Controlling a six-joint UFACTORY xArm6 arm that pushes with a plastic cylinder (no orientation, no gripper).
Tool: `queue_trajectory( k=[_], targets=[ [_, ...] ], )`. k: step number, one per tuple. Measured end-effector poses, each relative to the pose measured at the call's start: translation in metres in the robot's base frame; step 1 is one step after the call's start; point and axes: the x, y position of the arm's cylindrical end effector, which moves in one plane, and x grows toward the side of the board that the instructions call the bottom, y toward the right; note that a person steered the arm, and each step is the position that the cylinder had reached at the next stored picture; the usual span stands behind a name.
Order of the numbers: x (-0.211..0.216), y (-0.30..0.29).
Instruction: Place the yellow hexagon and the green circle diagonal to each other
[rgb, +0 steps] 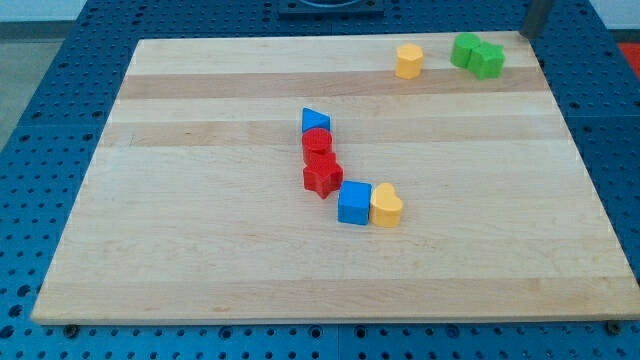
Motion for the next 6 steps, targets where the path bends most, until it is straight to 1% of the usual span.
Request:
queue_trajectory(
  k=[2, 3, 4, 5, 6],
  targets=[
    [0.047, -0.080],
    [0.113, -0.123],
    [0.207, -0.147],
    [0.203, -0.147],
    [0.141, -0.123]
  ],
)
